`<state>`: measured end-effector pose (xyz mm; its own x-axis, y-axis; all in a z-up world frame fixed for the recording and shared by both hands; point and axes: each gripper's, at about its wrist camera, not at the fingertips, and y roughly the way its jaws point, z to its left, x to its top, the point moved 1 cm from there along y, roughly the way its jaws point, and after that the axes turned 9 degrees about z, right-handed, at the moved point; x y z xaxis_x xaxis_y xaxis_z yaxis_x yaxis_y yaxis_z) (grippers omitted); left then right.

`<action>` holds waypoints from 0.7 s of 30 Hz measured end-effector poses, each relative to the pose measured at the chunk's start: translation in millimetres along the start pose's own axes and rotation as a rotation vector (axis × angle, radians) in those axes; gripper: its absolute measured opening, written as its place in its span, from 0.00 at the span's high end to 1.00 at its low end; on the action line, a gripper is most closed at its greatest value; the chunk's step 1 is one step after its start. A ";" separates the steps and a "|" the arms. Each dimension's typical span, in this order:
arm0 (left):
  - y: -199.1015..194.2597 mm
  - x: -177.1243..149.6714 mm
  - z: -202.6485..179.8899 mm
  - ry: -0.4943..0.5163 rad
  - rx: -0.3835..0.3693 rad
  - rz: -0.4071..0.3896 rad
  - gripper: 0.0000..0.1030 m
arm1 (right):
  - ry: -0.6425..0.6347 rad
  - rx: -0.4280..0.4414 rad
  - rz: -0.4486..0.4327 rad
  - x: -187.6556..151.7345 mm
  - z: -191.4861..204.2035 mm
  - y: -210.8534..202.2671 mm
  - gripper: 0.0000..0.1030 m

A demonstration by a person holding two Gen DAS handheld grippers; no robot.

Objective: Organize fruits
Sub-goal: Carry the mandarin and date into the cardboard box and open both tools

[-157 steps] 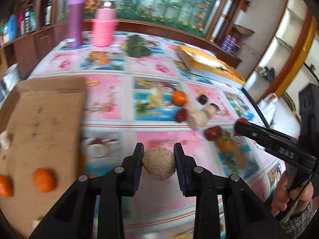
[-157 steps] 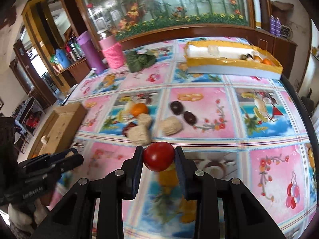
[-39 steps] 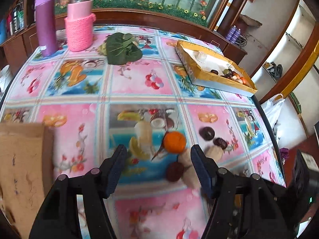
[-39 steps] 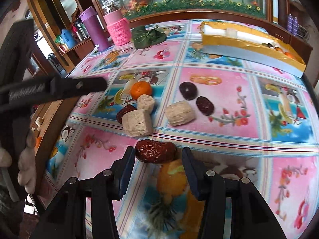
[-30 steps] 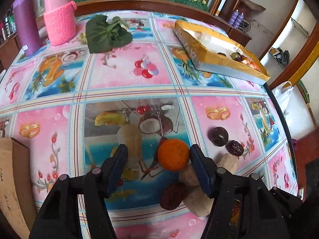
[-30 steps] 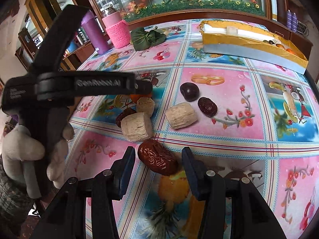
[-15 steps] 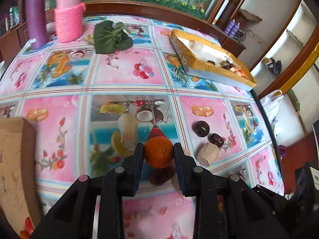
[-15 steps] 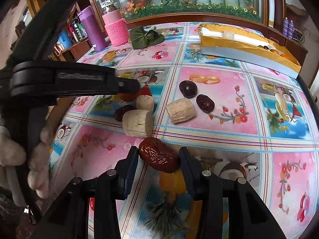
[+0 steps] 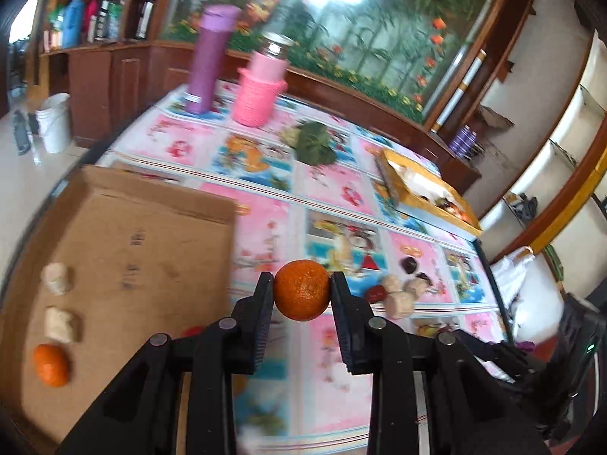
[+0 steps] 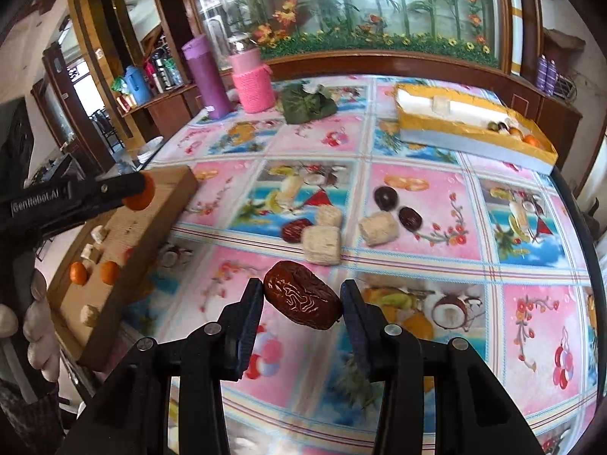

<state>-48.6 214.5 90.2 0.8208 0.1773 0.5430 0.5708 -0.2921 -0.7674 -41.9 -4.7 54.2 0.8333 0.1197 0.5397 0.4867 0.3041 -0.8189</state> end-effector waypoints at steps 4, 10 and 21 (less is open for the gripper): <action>-22.9 -19.5 43.8 -0.044 0.083 -0.031 0.72 | -0.043 0.033 -0.022 -0.4 32.6 -7.9 0.55; -53.3 -51.3 100.4 -0.058 0.250 -0.052 0.71 | -0.120 0.122 -0.054 -4.1 96.0 -6.0 0.55; -60.2 -73.9 157.2 -0.113 0.288 -0.044 0.71 | -0.291 0.223 0.027 -16.8 209.7 32.3 0.55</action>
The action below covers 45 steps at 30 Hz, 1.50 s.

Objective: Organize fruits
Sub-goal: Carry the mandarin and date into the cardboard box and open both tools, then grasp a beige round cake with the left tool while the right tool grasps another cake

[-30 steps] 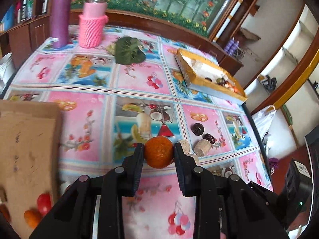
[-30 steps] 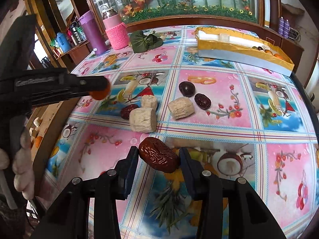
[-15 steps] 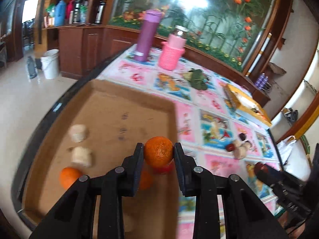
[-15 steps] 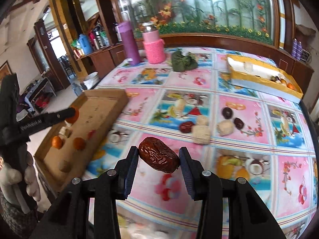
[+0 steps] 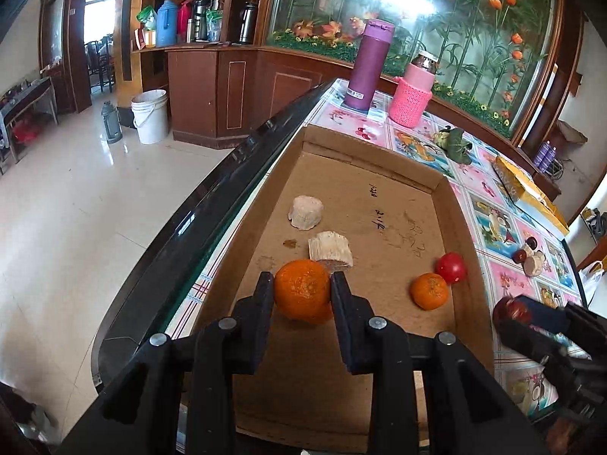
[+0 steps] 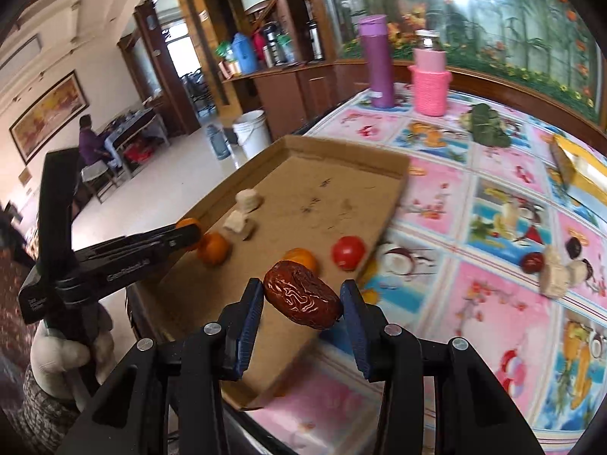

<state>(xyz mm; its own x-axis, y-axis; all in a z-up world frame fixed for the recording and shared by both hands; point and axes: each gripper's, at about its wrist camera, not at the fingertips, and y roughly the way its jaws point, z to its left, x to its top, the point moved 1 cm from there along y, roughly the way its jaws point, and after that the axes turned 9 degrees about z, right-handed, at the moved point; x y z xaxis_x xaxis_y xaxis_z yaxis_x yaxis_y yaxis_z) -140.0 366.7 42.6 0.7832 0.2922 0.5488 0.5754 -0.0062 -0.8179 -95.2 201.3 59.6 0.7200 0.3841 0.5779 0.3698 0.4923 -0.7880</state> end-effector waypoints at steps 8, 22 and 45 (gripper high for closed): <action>0.8 0.8 1.5 0.008 -0.003 -0.008 0.70 | -0.091 -0.068 0.067 -5.5 26.2 36.3 0.55; -11.3 5.5 0.2 -0.012 -0.020 -0.029 0.46 | -0.077 -0.063 0.044 -3.0 18.2 35.9 0.45; 11.9 13.4 -163.6 0.218 -0.195 0.078 0.41 | 0.455 -0.262 -0.046 -88.4 -226.3 -96.1 0.36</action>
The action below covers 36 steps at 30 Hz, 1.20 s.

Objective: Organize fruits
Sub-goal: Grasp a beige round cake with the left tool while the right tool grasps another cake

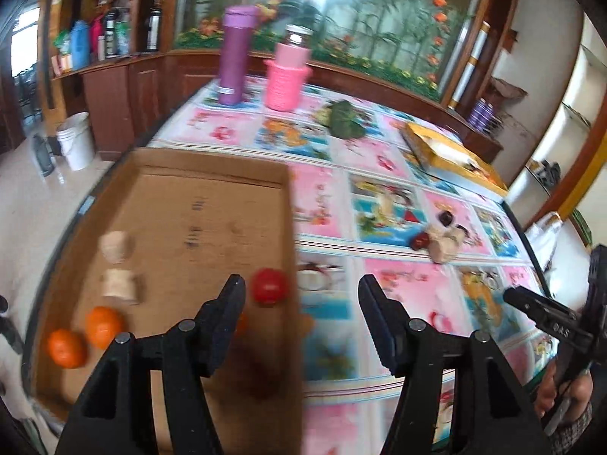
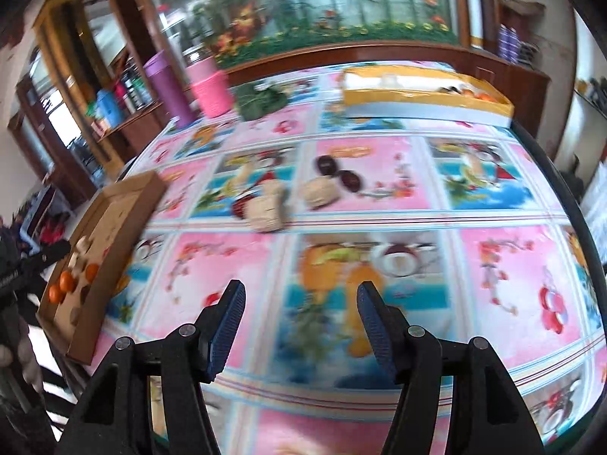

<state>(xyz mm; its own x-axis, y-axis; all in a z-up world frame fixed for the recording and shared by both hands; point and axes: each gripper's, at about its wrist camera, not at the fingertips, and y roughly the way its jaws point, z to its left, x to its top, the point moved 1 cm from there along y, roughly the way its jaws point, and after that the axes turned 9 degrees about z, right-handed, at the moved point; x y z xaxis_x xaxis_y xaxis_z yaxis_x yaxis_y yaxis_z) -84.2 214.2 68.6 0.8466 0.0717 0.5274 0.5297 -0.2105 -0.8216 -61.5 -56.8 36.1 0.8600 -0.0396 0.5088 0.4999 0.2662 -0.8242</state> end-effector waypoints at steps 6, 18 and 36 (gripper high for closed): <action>36.5 12.1 -64.8 0.094 -0.062 0.064 0.41 | 0.054 0.021 -0.015 27.1 -31.4 9.2 0.37; 76.6 22.6 -137.9 0.317 -0.065 0.080 0.41 | 0.146 0.117 0.052 84.5 -30.4 87.5 0.44; 137.3 36.1 -186.8 0.521 0.044 0.070 0.57 | 0.293 0.248 -0.026 82.5 -77.2 71.9 0.61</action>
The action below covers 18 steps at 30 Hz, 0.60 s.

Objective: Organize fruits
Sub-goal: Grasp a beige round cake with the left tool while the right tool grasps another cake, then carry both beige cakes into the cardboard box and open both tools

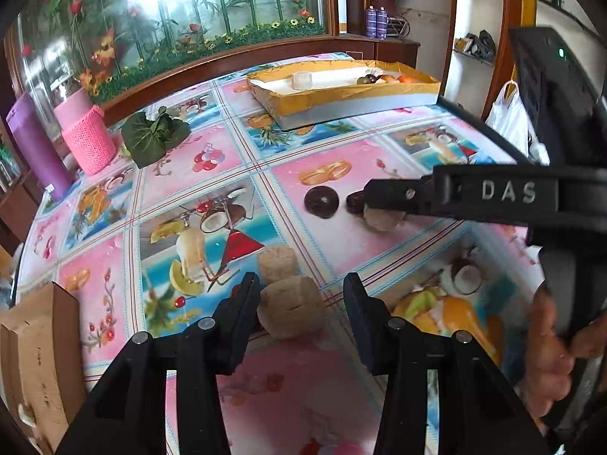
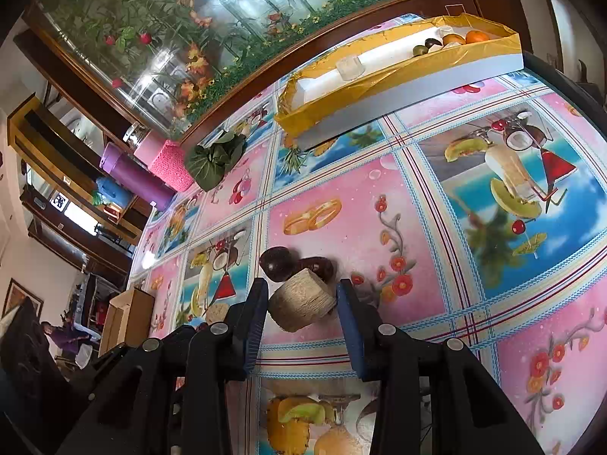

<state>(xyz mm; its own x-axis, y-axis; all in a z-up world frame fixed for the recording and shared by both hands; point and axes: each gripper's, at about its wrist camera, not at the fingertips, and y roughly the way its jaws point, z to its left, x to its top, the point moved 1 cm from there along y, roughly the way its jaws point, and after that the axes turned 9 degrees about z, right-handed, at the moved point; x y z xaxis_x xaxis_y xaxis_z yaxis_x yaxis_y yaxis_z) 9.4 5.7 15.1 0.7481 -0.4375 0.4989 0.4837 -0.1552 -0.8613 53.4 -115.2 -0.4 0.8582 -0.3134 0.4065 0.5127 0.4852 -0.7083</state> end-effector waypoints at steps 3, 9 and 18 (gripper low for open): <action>3.7 -5.1 -2.3 0.028 0.037 -0.014 0.57 | -0.004 -0.024 -0.002 0.3 1.8 2.0 0.61; -4.6 -12.2 -7.1 0.007 0.032 -0.019 0.68 | -0.018 -0.036 -0.011 1.1 4.3 2.4 0.61; -49.4 -29.5 19.0 -0.135 -0.046 -0.082 0.68 | -0.071 -0.081 -0.025 -1.7 13.3 5.9 0.61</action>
<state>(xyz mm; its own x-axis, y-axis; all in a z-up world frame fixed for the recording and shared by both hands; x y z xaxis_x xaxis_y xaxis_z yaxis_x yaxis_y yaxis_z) -28.0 43.1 44.8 0.7629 -0.2989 0.5733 0.5265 -0.2275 -0.8192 55.3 -101.1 2.5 0.8463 -0.2641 0.4625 0.5326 0.4099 -0.7405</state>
